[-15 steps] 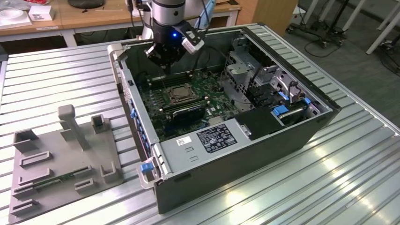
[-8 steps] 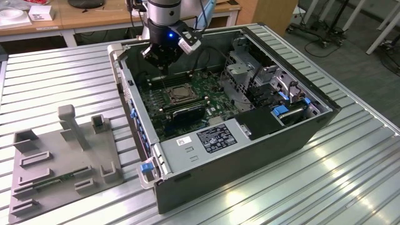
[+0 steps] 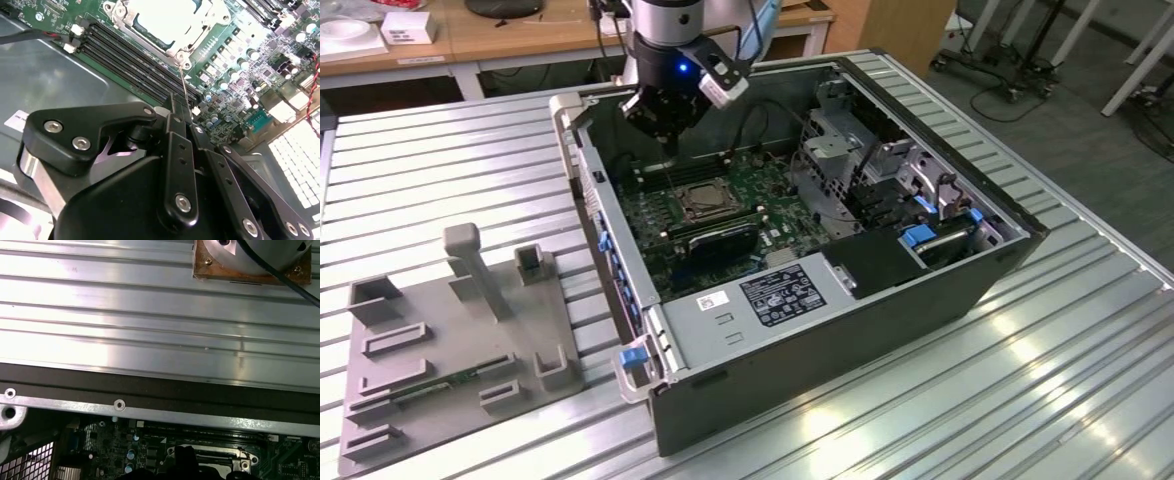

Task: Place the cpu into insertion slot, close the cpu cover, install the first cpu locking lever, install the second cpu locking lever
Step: 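Install the first cpu locking lever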

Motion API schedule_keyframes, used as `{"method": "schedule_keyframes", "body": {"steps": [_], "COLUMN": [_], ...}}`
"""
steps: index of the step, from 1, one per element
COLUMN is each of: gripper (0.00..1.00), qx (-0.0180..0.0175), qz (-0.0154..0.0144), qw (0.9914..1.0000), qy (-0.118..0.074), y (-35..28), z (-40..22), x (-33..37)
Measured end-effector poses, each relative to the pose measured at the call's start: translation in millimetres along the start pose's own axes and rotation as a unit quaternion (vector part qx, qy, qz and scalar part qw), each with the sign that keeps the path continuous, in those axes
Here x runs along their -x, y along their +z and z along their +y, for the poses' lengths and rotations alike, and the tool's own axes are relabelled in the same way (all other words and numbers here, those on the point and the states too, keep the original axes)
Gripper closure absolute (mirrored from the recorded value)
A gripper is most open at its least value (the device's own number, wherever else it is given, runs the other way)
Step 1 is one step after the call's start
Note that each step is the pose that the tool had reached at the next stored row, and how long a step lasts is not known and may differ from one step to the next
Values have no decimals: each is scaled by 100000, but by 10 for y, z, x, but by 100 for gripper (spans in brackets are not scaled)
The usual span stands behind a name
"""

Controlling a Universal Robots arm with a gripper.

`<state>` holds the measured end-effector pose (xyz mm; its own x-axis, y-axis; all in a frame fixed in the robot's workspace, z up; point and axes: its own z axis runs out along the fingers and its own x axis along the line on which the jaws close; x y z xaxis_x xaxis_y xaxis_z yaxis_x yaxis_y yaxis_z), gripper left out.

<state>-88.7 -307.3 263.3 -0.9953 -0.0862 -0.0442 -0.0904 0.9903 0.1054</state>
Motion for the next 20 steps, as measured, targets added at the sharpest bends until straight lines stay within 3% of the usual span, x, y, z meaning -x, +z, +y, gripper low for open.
{"method": "schedule_keyframes", "body": {"steps": [6, 8, 9, 15, 20], "gripper": [89, 89, 89, 89, 89], "qx": [-59, 56, 65, 107, 152], "qz": [-38, 1229, 1446, 1584, 1325], "qw": [100000, 99992, 99989, 99987, 99991], "qy": [-3, 146, 164, 178, 148], "y": [-10, -7, -8, -27, -57], "z": [2, 1, 1, 3, 8], "x": [-3, 4, 4, 5, -25]}}
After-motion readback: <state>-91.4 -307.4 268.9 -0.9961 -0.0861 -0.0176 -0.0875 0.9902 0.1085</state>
